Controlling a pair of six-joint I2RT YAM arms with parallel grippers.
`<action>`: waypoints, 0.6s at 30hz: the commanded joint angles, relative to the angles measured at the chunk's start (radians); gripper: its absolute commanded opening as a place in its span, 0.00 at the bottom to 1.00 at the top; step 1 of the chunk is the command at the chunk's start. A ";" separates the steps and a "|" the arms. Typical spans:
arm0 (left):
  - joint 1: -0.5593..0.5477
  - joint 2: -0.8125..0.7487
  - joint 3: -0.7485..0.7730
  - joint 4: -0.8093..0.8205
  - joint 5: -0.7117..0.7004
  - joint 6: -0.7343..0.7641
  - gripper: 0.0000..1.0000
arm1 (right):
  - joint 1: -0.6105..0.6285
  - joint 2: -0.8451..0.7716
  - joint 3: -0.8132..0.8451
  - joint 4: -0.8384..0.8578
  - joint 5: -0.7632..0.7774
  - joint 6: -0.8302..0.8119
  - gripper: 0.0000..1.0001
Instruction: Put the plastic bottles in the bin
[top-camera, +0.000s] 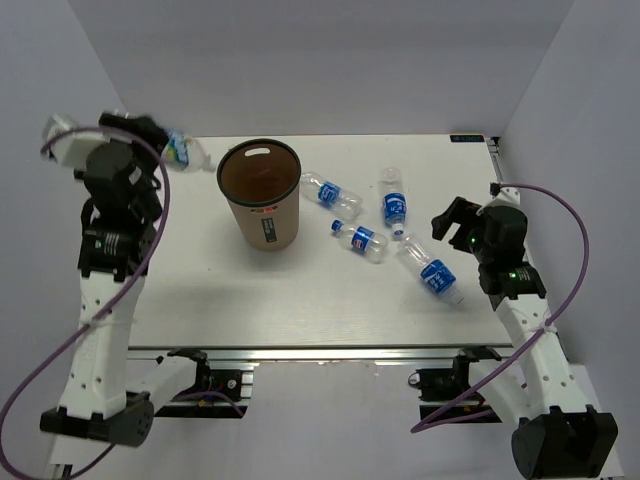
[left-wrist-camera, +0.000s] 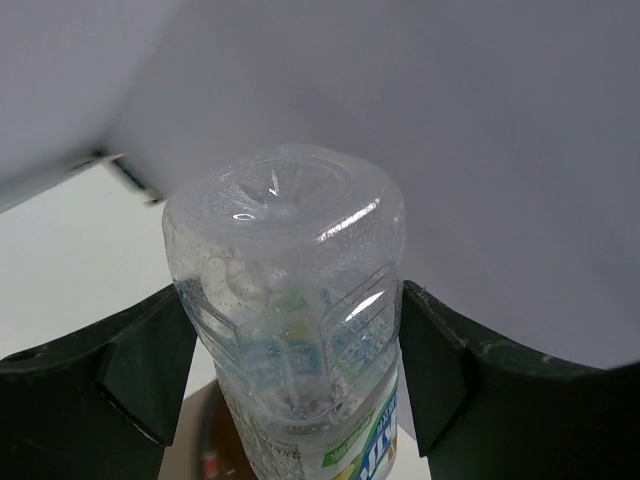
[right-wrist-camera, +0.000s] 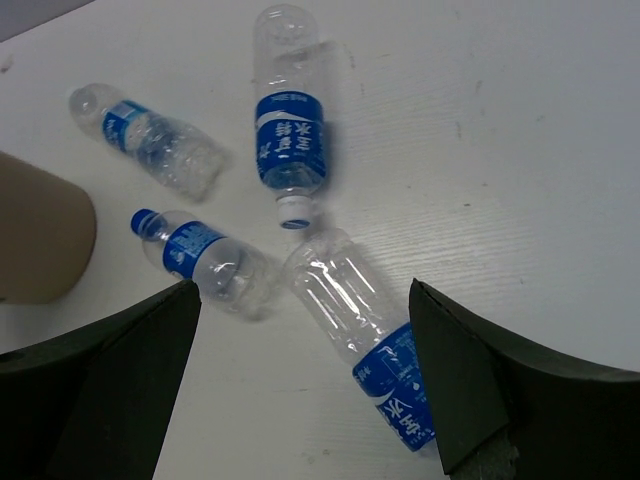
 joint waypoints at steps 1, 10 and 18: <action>-0.007 0.248 0.161 0.285 0.424 0.198 0.40 | -0.001 -0.017 -0.018 0.102 -0.189 -0.071 0.89; -0.077 0.463 0.234 0.359 0.513 0.364 0.52 | 0.015 0.061 -0.061 0.237 -0.511 -0.166 0.90; -0.096 0.378 0.054 0.419 0.519 0.361 0.98 | 0.265 0.323 0.053 0.298 -0.272 -0.279 0.89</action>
